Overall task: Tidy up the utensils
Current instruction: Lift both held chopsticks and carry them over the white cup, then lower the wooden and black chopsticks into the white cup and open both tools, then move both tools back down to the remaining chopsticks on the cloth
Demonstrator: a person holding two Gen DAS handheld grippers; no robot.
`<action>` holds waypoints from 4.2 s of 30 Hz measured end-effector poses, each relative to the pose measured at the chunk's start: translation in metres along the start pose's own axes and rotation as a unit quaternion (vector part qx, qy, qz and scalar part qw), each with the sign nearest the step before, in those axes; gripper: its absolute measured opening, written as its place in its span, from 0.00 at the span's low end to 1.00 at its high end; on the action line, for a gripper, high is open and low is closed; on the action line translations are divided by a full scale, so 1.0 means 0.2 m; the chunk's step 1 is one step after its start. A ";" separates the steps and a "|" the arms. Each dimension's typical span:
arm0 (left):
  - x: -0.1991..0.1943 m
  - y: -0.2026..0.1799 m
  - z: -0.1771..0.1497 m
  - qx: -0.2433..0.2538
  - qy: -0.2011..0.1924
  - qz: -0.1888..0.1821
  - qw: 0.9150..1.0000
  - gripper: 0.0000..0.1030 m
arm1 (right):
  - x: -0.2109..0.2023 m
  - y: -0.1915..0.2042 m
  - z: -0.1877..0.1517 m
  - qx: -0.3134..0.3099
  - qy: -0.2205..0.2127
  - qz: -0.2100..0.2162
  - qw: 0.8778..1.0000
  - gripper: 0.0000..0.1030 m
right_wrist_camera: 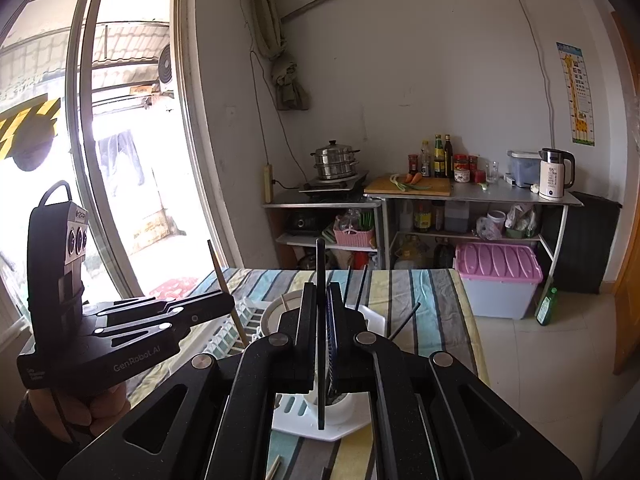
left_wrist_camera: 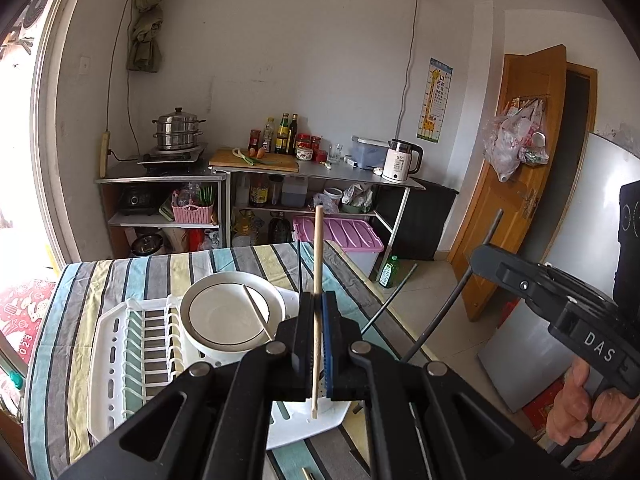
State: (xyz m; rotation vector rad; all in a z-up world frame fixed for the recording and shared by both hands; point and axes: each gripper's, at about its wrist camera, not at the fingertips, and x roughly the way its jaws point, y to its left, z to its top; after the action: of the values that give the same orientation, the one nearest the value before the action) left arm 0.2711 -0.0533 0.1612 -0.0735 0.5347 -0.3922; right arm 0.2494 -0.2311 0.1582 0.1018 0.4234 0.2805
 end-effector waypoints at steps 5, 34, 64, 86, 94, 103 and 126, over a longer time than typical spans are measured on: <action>0.10 0.03 0.03 -0.006 0.005 -0.001 1.000 0.04 | 0.06 -0.02 0.04 0.003 -0.003 -0.003 1.000 0.04; 0.51 0.22 -0.19 -0.048 0.088 0.027 0.995 0.05 | 0.39 -0.22 -0.14 0.040 0.072 -0.022 0.996 0.05; 0.12 0.21 -0.44 -0.042 0.067 0.050 0.996 0.06 | 0.06 -0.14 -0.35 0.032 0.074 -0.017 0.997 0.16; -0.46 0.07 -0.93 -0.049 0.039 0.052 0.997 0.14 | -0.40 0.05 -0.70 0.024 0.066 0.019 0.997 0.17; -0.55 0.03 -1.09 -0.048 0.050 0.045 0.997 0.16 | -0.46 0.06 -0.86 0.038 0.090 0.022 0.995 0.17; -0.52 0.02 -1.17 -0.050 0.070 0.041 0.995 0.22 | -0.40 0.05 -0.95 0.038 0.117 0.016 0.992 0.17; 0.07 0.01 -1.13 -0.062 0.183 0.037 0.980 0.22 | -0.05 -0.01 -1.10 0.028 0.206 0.000 0.978 0.17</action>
State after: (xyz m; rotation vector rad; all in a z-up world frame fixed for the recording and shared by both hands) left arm 0.1682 -0.0489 -0.0401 -0.1028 0.9236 -0.2991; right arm 0.1489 -0.2267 -0.0367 0.0996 0.8431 0.2899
